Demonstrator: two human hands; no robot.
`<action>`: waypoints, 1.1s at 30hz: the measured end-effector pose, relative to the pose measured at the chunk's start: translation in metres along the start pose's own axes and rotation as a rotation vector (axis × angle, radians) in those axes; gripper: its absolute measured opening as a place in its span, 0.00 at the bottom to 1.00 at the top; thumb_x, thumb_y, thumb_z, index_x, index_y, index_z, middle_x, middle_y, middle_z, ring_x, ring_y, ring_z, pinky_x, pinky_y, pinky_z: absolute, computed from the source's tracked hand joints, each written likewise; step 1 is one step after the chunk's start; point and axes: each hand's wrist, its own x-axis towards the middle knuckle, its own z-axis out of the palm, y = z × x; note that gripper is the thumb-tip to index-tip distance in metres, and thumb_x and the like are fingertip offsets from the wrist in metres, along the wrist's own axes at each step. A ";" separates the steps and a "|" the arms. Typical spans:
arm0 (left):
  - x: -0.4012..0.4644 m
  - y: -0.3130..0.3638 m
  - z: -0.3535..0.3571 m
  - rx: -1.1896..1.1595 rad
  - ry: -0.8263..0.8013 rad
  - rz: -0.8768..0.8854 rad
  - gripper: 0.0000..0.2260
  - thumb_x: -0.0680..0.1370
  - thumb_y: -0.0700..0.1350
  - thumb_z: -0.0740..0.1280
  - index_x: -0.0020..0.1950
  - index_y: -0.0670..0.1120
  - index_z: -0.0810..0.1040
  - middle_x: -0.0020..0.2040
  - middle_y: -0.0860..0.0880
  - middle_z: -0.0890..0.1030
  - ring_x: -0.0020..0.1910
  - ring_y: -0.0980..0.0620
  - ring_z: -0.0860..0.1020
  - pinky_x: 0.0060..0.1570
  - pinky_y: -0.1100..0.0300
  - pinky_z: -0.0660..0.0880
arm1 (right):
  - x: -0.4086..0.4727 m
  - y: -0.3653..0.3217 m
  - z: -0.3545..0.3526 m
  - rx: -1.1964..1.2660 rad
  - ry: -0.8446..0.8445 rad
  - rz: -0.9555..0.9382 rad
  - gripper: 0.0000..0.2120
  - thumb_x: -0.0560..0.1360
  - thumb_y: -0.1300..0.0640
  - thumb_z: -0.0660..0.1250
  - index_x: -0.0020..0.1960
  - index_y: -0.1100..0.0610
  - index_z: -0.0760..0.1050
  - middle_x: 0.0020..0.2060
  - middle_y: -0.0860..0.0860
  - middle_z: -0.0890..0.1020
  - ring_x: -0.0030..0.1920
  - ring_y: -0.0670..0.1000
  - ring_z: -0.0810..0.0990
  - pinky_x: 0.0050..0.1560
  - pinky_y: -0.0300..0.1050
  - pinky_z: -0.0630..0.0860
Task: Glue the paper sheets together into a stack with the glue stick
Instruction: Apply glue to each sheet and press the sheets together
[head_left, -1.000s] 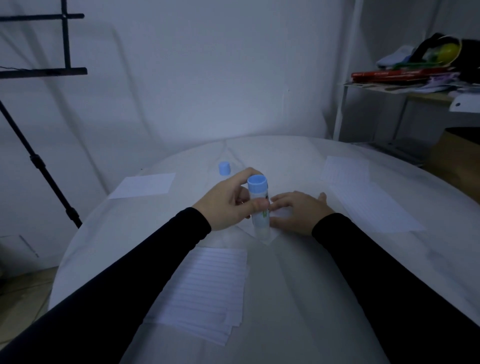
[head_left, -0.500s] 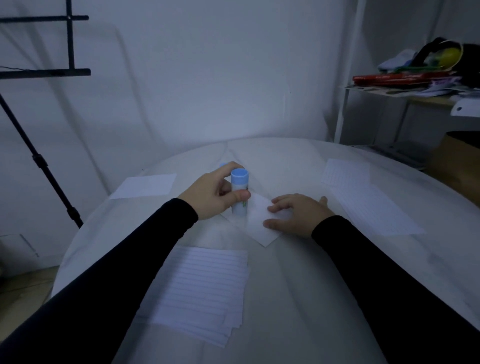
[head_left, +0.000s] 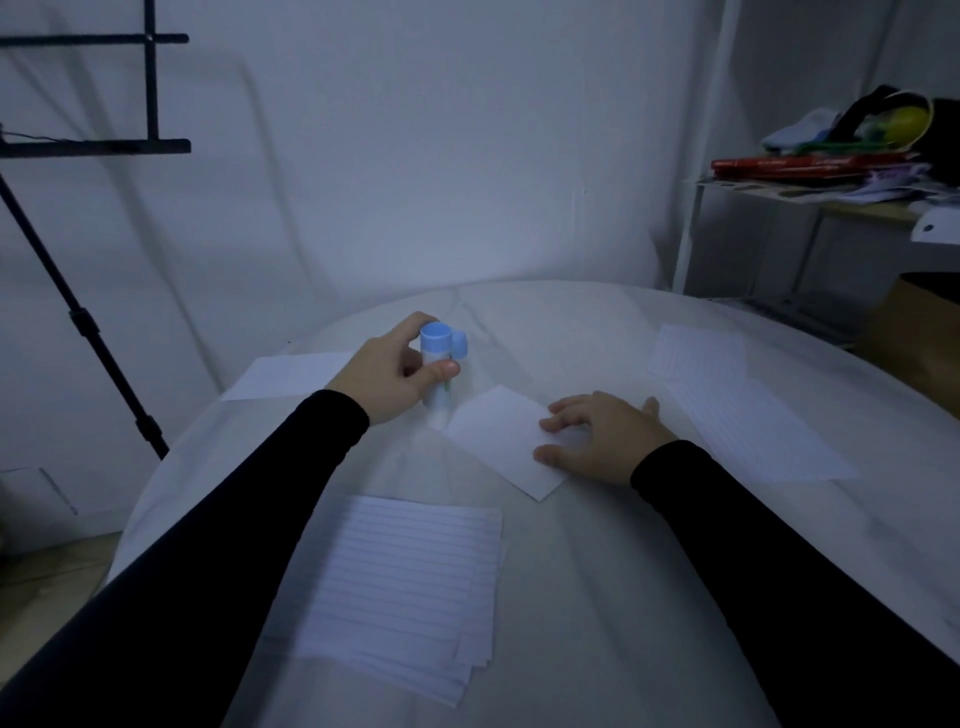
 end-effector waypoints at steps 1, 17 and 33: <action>0.001 0.000 -0.002 -0.002 0.022 -0.004 0.11 0.74 0.56 0.69 0.49 0.56 0.69 0.31 0.42 0.77 0.31 0.46 0.71 0.39 0.53 0.71 | 0.001 -0.001 0.000 -0.015 -0.012 0.000 0.21 0.71 0.36 0.65 0.62 0.37 0.72 0.71 0.37 0.64 0.75 0.48 0.54 0.71 0.67 0.40; 0.004 0.022 0.000 -0.202 0.127 0.029 0.16 0.70 0.62 0.67 0.50 0.56 0.69 0.42 0.38 0.82 0.39 0.38 0.79 0.46 0.43 0.78 | -0.008 -0.032 0.001 -0.364 0.004 -0.051 0.26 0.74 0.35 0.58 0.67 0.46 0.71 0.67 0.45 0.70 0.69 0.52 0.65 0.69 0.68 0.37; 0.013 0.016 0.037 -0.089 0.040 -0.005 0.14 0.72 0.63 0.65 0.51 0.58 0.67 0.39 0.37 0.80 0.37 0.38 0.77 0.46 0.43 0.77 | -0.006 -0.018 0.006 0.009 -0.068 -0.300 0.20 0.75 0.45 0.65 0.67 0.47 0.72 0.69 0.39 0.69 0.71 0.43 0.65 0.74 0.50 0.54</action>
